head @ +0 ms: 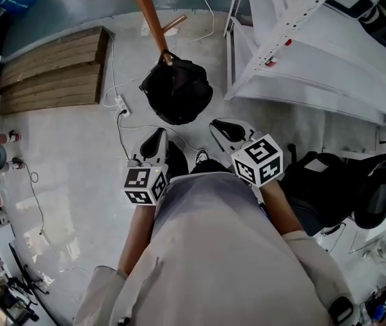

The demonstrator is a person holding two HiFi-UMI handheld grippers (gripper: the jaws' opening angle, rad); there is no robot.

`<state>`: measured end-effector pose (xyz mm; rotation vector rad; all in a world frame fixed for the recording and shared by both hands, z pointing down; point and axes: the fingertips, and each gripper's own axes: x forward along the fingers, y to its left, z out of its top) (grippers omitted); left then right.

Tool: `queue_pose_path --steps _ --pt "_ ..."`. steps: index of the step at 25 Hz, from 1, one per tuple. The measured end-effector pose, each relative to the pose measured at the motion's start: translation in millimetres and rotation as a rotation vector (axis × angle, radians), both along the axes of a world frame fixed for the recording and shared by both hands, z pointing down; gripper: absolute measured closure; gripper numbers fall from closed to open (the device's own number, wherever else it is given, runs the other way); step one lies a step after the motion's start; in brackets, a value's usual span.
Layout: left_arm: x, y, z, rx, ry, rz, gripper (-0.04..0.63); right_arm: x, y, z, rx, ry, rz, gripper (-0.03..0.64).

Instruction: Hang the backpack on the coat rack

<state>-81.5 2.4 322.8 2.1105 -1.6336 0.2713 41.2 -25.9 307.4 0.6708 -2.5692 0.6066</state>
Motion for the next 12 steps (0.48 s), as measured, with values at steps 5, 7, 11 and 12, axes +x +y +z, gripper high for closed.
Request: queue_pose_path --steps 5,7,11,12 --pt "7.6 4.7 -15.1 0.024 0.013 0.015 0.584 3.6 3.5 -22.2 0.030 -0.039 0.021 0.583" --pt "8.3 3.9 -18.9 0.027 0.026 0.013 0.584 5.1 2.1 -32.2 0.036 -0.066 0.036 0.584" --pt "10.4 7.1 -27.1 0.031 0.046 0.005 0.584 9.0 1.8 -40.7 0.048 -0.078 0.063 0.599" --pt "11.1 8.6 -31.0 0.037 0.047 0.009 0.584 9.7 2.0 -41.5 0.054 -0.073 0.065 0.605"
